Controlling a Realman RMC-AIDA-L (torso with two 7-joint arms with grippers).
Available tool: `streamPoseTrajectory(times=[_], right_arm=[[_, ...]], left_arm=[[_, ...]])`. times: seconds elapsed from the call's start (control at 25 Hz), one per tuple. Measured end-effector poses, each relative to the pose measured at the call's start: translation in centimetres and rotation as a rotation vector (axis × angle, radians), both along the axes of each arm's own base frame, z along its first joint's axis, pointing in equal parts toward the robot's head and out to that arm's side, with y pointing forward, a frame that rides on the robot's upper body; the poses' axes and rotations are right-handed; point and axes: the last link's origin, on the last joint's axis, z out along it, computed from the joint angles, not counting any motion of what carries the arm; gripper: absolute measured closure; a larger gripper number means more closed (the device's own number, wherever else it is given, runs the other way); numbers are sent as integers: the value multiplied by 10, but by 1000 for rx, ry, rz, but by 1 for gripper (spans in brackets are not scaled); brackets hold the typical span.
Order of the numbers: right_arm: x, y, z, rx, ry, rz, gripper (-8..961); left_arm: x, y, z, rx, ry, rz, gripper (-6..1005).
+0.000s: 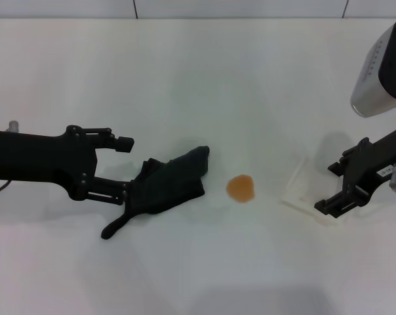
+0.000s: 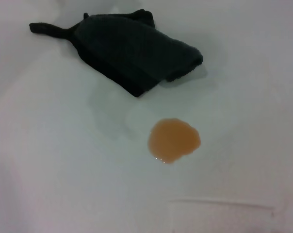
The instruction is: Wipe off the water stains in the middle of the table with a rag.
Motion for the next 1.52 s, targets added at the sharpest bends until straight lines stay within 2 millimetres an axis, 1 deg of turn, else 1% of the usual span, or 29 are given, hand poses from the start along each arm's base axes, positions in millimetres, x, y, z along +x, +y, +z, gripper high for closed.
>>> streamPoseTrajectory(times=[0.36,0.76,0.92,1.0,1.2,1.28,1.52], right_arm=[[1,0,-1,1,1,-4,190],[2,1,1,5,1,-7,214],[1,1,2,2,0,-4,254],[-1,2,4,10,3,0,274],[-1,8,17,61,25,-3,317],[1,11,23,85,41,-3,317],[10,18,31,139,72,5,316]], left_arm=[[1,1,0,1,1,-2,117],[1,1,0,6,2,-7,118],[1,2,0,11,4,-9,117],[1,2,0,13,4,-10,117],[0,2,1,25,-1,-23,117],[0,2,0,31,-3,-26,117],[0,1,-4,45,-9,-33,117]])
